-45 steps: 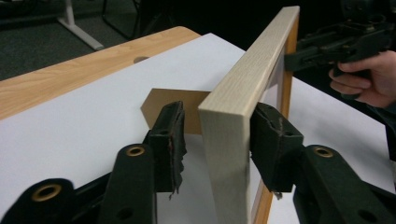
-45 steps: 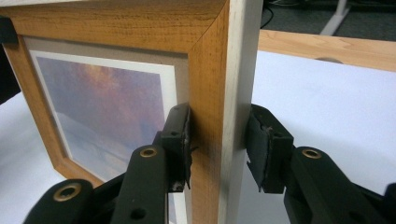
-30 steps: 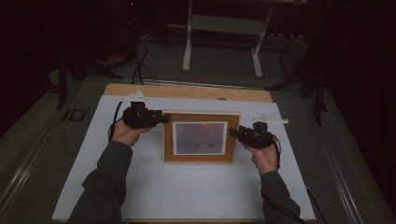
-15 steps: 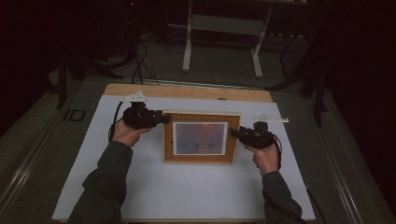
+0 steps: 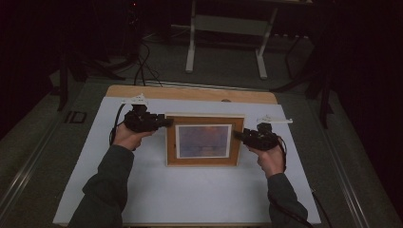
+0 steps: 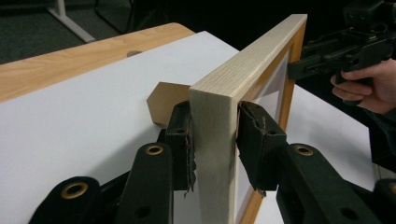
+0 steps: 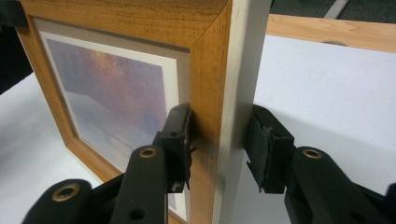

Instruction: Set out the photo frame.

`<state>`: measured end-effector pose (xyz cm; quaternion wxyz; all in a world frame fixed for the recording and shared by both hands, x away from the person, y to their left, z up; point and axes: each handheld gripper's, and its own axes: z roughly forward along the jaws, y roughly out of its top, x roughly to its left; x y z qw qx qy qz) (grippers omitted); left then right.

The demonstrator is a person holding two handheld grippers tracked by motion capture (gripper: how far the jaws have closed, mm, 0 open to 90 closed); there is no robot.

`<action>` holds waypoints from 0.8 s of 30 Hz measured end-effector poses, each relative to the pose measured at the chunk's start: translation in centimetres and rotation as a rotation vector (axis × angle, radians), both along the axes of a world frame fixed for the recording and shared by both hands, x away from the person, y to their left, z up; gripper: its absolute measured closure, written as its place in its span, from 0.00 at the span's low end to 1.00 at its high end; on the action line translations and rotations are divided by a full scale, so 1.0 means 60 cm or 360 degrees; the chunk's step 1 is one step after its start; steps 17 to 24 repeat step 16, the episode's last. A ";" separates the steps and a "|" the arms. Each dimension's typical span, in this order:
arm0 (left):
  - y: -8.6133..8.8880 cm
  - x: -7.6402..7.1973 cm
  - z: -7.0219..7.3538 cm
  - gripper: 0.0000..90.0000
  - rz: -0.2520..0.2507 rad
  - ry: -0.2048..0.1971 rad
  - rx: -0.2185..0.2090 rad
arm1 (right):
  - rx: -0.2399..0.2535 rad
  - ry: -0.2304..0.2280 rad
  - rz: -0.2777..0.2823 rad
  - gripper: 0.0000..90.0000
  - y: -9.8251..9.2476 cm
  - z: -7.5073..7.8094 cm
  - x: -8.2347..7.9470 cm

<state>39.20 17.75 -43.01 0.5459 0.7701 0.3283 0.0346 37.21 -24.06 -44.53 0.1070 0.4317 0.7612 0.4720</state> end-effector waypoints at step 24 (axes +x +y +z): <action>0.029 -0.041 -0.010 0.51 0.0283 -0.0040 0.0007 | -0.0009 0.0017 0.0029 0.42 -0.014 0.006 -0.016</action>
